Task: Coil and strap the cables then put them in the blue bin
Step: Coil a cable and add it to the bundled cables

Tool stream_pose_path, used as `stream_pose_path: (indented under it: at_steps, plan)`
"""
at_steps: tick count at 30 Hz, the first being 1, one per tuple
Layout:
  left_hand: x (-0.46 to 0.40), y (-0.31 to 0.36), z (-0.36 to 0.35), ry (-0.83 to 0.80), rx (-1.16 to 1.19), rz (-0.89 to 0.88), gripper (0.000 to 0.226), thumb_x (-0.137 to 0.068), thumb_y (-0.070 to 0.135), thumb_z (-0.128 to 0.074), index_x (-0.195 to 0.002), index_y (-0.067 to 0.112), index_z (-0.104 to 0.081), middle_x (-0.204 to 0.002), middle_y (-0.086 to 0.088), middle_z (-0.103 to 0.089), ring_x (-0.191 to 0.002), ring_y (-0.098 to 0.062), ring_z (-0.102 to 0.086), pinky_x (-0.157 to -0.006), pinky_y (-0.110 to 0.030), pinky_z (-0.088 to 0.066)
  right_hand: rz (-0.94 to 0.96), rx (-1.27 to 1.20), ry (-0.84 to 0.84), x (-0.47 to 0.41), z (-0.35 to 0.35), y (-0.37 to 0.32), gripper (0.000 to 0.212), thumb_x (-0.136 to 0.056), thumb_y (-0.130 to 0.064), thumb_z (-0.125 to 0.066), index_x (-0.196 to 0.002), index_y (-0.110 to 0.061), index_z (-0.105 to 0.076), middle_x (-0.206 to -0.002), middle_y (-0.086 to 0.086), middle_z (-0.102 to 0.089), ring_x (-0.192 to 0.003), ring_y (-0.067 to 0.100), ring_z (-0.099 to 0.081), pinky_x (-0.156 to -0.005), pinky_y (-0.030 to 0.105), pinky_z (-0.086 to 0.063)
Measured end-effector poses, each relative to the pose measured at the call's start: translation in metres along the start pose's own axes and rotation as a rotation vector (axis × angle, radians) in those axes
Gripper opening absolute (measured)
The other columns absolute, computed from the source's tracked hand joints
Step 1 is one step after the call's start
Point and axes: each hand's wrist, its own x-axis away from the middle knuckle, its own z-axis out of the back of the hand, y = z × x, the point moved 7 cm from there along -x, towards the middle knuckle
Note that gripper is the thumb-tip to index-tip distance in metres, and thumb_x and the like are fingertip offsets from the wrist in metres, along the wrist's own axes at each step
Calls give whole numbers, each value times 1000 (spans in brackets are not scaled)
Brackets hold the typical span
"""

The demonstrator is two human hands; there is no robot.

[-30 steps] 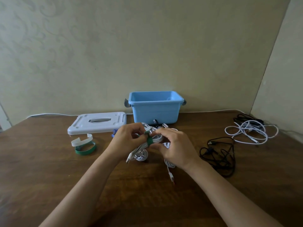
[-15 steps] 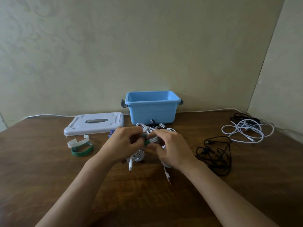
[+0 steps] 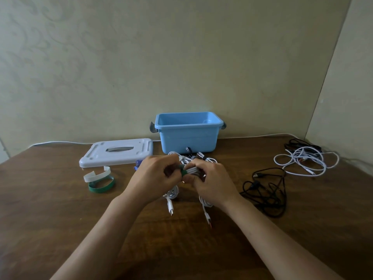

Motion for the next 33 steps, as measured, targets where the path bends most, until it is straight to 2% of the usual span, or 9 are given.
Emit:
stream_pose_path:
  at_steps: [9, 12, 16, 18, 23, 26, 28, 31, 33]
  plan:
    - [0, -2, -1, -34, 44, -12, 12, -85, 17, -67, -74, 17, -65, -64, 8, -61, -60, -17, -57, -53, -37, -48, -56, 34, -35, 0, 0, 0, 13, -92, -33, -73, -105, -31, -70, -89, -18, -67, -84, -1, -61, -65, 9, -38]
    - [0, -2, 2, -38, 62, -13, 14, -83, 26, -64, -72, 18, -65, -63, 6, -60, -57, -17, -55, -53, -41, -48, -43, 5, -25, 0, 0, -1, 12, -92, -32, -73, -104, -32, -70, -89, -17, -69, -83, -1, -62, -67, 11, -40]
    - [-1, 4, 5, -8, 91, -28, 31, -80, 38, -53, -68, 14, -66, -59, 5, -59, -54, -18, -52, -49, -40, -45, -11, -41, -1, -1, 1, -1, 6, -91, -31, -74, -94, -28, -68, -81, -14, -68, -77, 3, -62, -65, 17, -44]
    - [-1, 6, 5, -4, 67, -56, 34, -82, 40, -52, -69, 13, -68, -58, 5, -59, -53, -18, -53, -48, -38, -45, -1, -49, 9, 0, 2, -2, 6, -91, -29, -73, -91, -25, -69, -78, -12, -68, -74, 6, -62, -63, 18, -46]
    - [-1, 18, 3, -14, -23, -141, 32, -88, 36, -50, -72, 15, -68, -60, 8, -58, -55, -14, -54, -48, -25, -41, -22, -68, 42, 0, 11, -2, 10, -89, -25, -72, -83, -22, -66, -70, -12, -64, -68, 6, -60, -58, 12, -38]
    - [0, 14, 0, 7, 81, -44, 43, -93, 39, -43, -66, 11, -64, -54, 4, -54, -51, -18, -49, -45, -24, -33, -54, -82, 41, -1, 13, 2, 15, -89, -32, -70, -86, -18, -68, -72, -7, -67, -69, 9, -62, -59, 19, -44]
    - [0, 5, -1, 48, 136, 45, 47, -95, 38, -46, -65, 6, -64, -51, 0, -54, -48, -19, -48, -43, -26, -31, -69, -75, 36, -2, 14, 3, 17, -90, -34, -70, -87, -17, -68, -72, -5, -68, -69, 11, -62, -60, 23, -47]
    - [0, 3, -2, 71, 141, 56, 26, -92, 19, -66, -68, 11, -72, -52, 5, -59, -48, -12, -52, -43, -16, -34, -86, -24, 29, -3, 13, 5, 16, -92, -34, -68, -86, -18, -68, -71, -6, -67, -66, 11, -61, -58, 24, -46]
    - [-1, 5, -3, 41, 148, 64, 9, -86, 19, -74, -78, 19, -78, -62, 11, -66, -58, -11, -61, -48, -14, -41, -76, 23, 38, -4, 13, 5, 15, -93, -33, -67, -85, -20, -68, -70, -6, -66, -64, 11, -60, -58, 23, -43]
